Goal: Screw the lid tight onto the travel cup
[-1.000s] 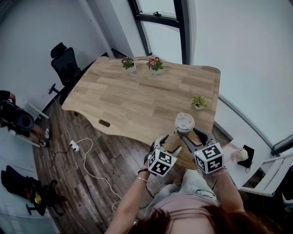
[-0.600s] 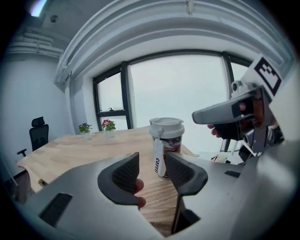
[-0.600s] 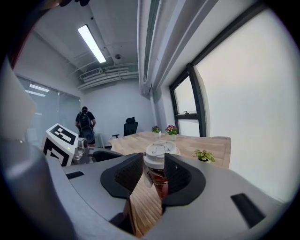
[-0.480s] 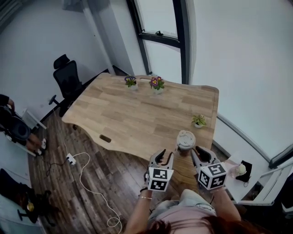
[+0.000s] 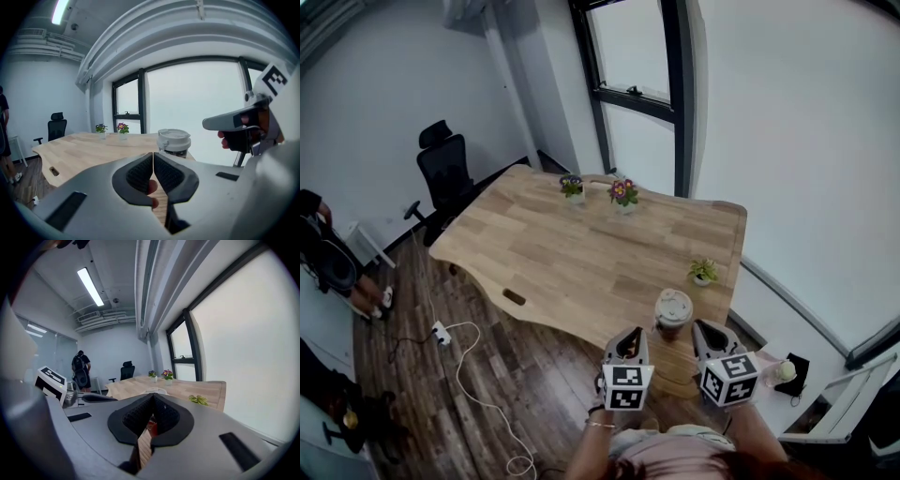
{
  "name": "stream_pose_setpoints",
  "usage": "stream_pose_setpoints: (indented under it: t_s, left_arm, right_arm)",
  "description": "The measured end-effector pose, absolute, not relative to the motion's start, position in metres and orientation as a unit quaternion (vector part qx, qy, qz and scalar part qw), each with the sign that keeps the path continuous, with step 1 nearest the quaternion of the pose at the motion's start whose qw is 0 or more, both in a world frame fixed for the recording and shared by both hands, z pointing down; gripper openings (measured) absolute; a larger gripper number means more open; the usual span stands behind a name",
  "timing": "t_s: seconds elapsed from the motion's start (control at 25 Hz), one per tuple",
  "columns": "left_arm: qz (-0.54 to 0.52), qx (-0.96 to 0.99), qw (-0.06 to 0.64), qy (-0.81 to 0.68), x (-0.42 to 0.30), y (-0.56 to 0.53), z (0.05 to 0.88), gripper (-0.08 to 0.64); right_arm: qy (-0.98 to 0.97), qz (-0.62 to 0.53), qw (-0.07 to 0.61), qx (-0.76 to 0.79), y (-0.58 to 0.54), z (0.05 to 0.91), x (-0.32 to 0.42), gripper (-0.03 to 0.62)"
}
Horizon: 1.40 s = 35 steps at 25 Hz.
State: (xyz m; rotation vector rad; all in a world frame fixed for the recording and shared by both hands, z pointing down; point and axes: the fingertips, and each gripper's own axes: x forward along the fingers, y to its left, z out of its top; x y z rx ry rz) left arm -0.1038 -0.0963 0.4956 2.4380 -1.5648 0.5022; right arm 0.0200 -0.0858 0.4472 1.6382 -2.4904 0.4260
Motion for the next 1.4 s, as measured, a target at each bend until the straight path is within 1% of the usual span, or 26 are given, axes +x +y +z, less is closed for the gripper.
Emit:
stream_pose_setpoints:
  t_s: [0.24,0.52,0.88,1.12,1.4]
  left_arm:
    - [0.128,0.816,0.122,-0.551,-0.097,-0.087,0.468,0.003]
    - [0.087,0.826,0.151,-0.536,-0.083,-0.062,0.441,0.003]
    - [0.086,0.838,0.114,-0.526,-0.071,-0.023,0.408,0.003]
    - [0.065,0.849,0.161,-0.499,-0.064,0.014,0.396,0.003]
    - [0.075,0.843,0.132,-0.516,-0.059,0.048,0.380,0.003]
  right_arm:
    - [-0.842,0.126,0.075,0.519,-0.077,0.431,0.022,0.000]
    - [-0.854,0.107,0.079,0.503,-0.060,0.411,0.029,0.000]
    - [-0.860,0.088,0.062,0.498,-0.028,0.384,0.038,0.000]
    - [-0.862,0.087,0.040,0.498,0.002,0.371,0.046,0.000]
    - [-0.867,0.063,0.029,0.494,0.042,0.357,0.060,0.000]
